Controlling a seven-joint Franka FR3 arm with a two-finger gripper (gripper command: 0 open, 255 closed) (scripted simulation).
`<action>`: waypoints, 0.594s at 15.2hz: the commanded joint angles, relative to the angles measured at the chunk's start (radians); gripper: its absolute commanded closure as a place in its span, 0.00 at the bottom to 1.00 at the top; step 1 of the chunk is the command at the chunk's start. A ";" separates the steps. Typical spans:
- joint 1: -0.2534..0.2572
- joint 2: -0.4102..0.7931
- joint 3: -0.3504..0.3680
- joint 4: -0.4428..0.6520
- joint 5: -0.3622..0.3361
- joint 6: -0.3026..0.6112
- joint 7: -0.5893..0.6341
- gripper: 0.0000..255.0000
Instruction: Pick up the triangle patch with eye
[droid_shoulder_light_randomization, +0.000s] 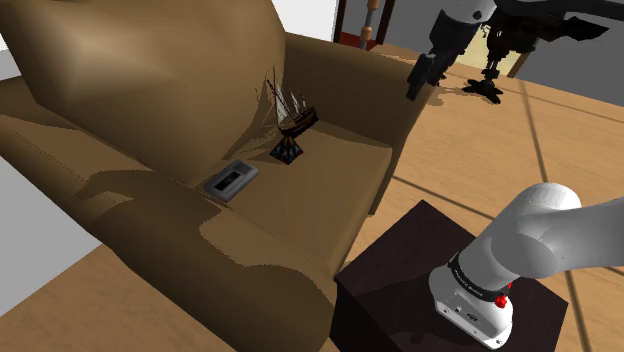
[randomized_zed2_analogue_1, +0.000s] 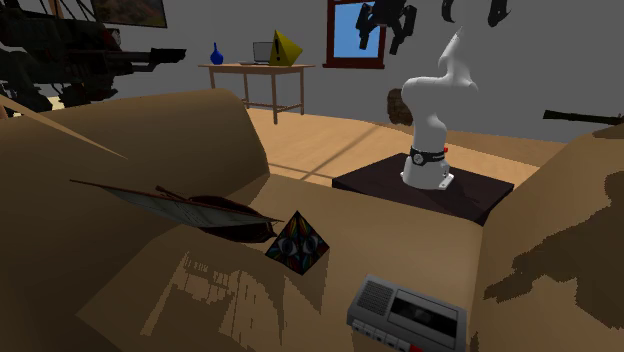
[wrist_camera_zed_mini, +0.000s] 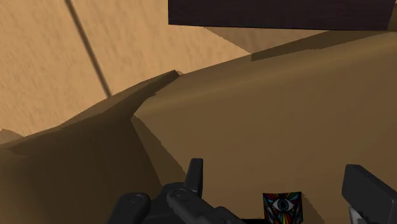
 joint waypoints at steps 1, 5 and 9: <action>0.000 0.000 0.000 0.000 0.000 0.000 0.000 0.00; 0.009 0.046 -0.010 -0.089 0.017 0.180 0.009 0.00; 0.019 0.120 -0.018 -0.152 0.033 0.365 0.014 0.00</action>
